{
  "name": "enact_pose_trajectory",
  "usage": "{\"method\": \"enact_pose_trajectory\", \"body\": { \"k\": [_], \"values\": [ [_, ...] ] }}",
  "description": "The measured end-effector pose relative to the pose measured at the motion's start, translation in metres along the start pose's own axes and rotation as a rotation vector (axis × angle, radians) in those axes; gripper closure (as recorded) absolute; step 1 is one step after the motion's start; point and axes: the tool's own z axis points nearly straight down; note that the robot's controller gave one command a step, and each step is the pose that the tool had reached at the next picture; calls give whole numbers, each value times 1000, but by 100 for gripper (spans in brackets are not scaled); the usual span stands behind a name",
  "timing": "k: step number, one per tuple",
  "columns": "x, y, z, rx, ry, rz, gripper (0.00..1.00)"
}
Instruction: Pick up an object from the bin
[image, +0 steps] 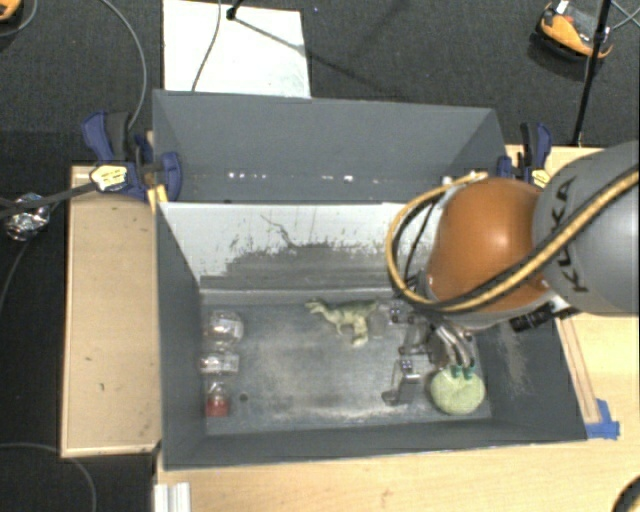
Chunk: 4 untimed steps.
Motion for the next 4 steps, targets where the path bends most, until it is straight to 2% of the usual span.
{"method": "enact_pose_trajectory", "body": {
  "k": [1, 2, 3, 4],
  "values": [
    [-2, 0, -4, 0, -8, 1, 0],
    [-10, -19, 40, -1, -12, 54, 0],
    [-16, -44, 72, 0, -3, 2, 0],
    [-12, -57, 83, 2, -7, -228, 0]
  ]
}}
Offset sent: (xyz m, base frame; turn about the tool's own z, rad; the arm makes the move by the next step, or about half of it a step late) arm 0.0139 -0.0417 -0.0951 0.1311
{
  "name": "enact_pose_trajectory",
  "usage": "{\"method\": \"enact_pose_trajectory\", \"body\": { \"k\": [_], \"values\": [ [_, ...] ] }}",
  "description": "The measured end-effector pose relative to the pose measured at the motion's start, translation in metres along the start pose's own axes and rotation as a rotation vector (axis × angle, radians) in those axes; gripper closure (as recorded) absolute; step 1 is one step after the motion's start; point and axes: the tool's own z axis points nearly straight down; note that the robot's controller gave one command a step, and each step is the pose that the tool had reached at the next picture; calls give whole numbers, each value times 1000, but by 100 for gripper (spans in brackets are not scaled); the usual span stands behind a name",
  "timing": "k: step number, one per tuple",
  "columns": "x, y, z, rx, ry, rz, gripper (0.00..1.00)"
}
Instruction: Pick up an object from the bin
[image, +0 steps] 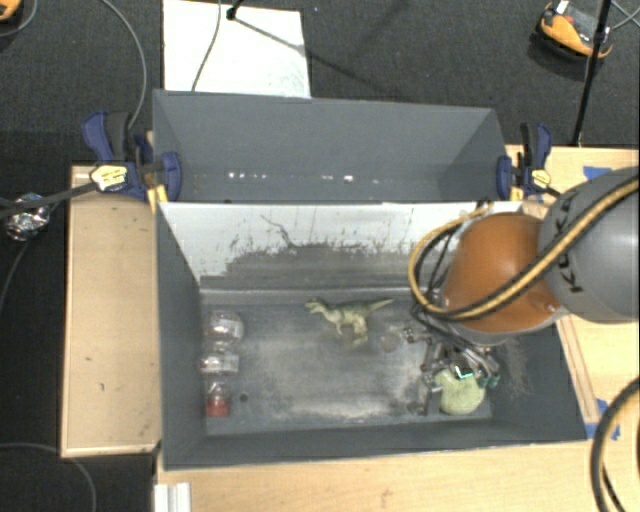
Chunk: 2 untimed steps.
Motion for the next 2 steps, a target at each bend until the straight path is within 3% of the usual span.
{"method": "enact_pose_trajectory", "body": {
  "k": [1, 2],
  "values": [
    [8, 0, 8, -2, -3, 217, 0],
    [16, -1, 16, -3, -4, 559, 0]
  ]
}}
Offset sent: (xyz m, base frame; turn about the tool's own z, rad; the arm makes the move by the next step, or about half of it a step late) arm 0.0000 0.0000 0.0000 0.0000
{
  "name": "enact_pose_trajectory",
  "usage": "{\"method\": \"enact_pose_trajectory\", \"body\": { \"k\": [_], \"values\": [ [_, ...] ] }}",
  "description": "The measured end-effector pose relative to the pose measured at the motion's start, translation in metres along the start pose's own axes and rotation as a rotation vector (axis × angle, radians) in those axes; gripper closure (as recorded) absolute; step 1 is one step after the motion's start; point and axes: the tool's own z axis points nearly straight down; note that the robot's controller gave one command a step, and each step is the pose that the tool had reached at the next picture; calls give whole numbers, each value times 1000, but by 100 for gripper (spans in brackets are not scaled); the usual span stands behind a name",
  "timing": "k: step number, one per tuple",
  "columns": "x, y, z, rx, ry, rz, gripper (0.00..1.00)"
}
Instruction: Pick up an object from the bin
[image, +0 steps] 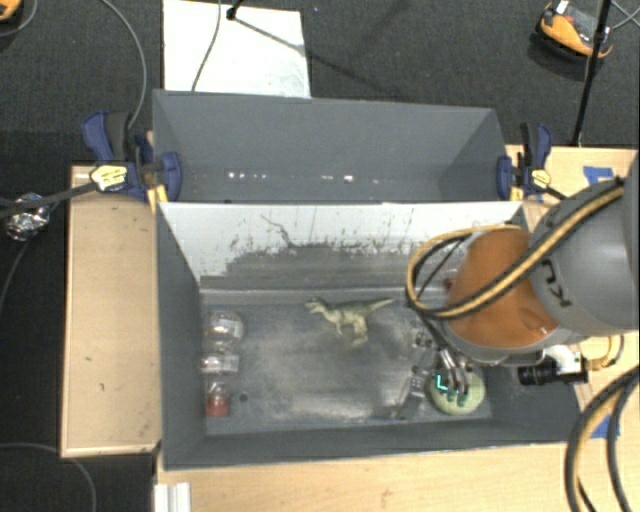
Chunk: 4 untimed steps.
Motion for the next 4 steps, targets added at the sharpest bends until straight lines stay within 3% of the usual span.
{"method": "enact_pose_trajectory", "body": {
  "k": [2, 3, 4],
  "values": [
    [3, -2, 4, 0, -1, 38, 0],
    [3, 0, -32, 1, 4, 78, 0],
    [-4, -1, -62, -3, -6, 110, 0]
  ]
}}
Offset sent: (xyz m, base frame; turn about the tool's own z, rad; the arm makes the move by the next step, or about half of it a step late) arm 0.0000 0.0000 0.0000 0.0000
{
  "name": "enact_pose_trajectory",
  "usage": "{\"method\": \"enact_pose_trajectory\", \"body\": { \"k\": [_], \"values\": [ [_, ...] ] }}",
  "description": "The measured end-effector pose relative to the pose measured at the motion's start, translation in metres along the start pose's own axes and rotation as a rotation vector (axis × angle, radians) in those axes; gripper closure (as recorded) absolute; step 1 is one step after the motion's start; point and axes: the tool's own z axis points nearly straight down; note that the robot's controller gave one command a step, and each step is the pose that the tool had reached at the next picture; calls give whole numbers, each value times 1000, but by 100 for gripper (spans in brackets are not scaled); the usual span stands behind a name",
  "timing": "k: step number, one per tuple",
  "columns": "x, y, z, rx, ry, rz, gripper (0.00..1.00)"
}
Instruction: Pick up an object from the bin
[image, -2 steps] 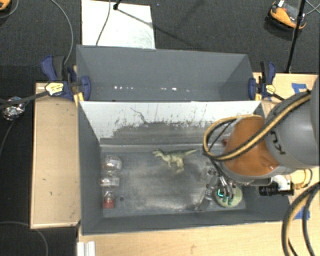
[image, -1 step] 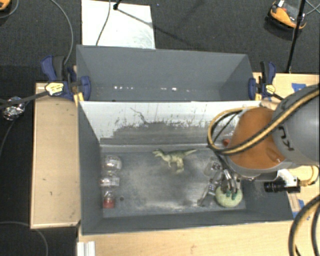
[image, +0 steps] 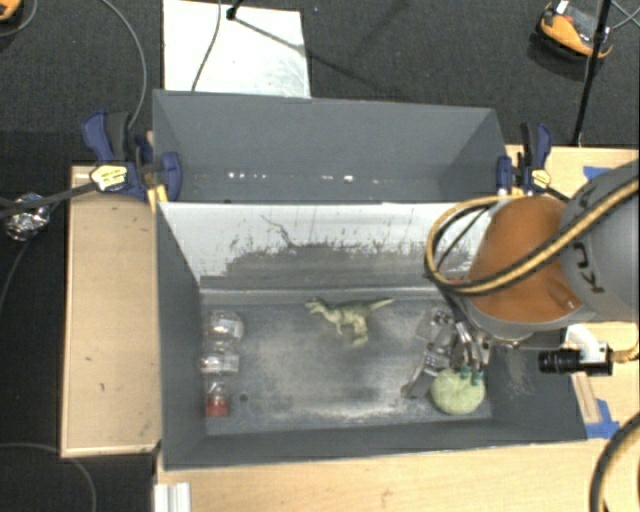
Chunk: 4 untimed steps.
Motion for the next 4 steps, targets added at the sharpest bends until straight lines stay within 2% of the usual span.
{"method": "enact_pose_trajectory", "body": {
  "k": [1, 2, 3, 4],
  "values": [
    [-3, -3, 36, 0, 0, 2, 0],
    [-23, -32, 54, 0, 7, -42, 0],
    [-38, -67, 47, 2, -2, 40, 0],
    [-41, -70, 43, 2, 5, 95, 0]
  ]
}}
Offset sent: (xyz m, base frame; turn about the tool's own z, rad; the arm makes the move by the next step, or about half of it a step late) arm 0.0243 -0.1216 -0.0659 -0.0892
